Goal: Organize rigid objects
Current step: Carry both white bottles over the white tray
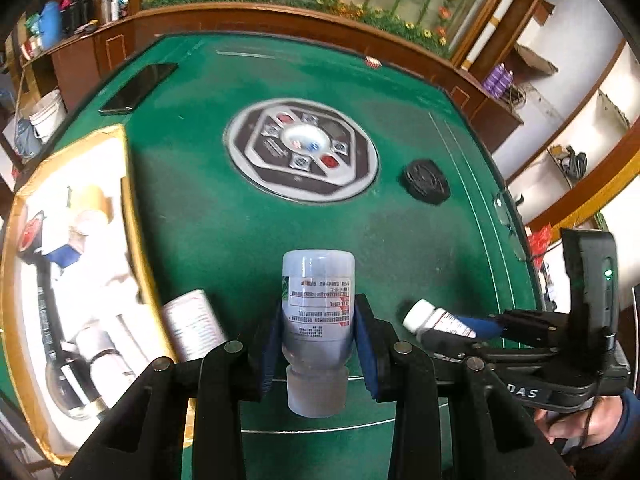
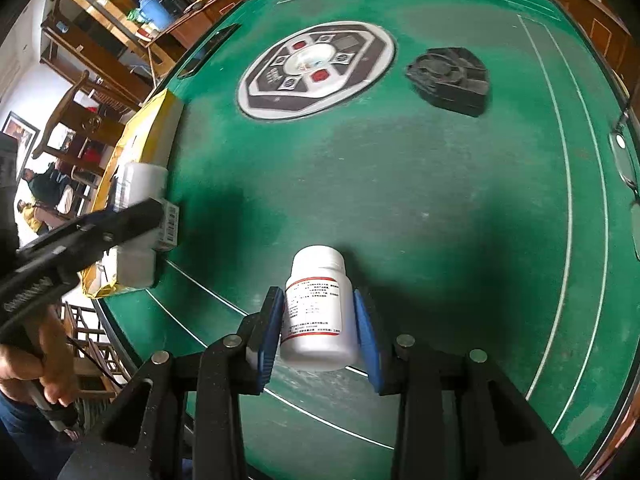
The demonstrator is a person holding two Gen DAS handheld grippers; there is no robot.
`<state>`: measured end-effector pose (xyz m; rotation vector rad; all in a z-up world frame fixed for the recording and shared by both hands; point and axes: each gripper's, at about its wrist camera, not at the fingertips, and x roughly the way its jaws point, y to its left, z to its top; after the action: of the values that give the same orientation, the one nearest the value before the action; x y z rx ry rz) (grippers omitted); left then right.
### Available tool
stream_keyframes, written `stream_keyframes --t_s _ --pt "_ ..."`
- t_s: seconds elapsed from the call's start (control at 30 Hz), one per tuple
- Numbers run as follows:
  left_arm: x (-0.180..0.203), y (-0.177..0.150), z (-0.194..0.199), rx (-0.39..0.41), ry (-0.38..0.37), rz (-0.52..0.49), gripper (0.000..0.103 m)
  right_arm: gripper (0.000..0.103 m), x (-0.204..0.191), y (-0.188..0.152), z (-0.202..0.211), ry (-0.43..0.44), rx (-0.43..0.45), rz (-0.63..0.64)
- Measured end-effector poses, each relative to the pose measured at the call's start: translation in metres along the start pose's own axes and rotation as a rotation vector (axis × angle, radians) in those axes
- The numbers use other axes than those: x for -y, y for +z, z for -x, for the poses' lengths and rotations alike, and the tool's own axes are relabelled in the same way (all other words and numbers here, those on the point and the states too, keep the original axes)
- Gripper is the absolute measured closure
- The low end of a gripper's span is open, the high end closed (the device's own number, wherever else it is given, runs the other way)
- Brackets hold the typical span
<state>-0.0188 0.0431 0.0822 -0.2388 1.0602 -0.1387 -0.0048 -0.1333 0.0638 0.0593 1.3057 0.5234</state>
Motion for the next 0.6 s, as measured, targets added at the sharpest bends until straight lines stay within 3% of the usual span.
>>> stream_keyframes --t_s 0.6 --pt "-0.085 -0.010 0.070 0.147 0.056 0.176 0.067 0.068 -0.071 0.022 -0.016 0.031 -0.010 0.132"
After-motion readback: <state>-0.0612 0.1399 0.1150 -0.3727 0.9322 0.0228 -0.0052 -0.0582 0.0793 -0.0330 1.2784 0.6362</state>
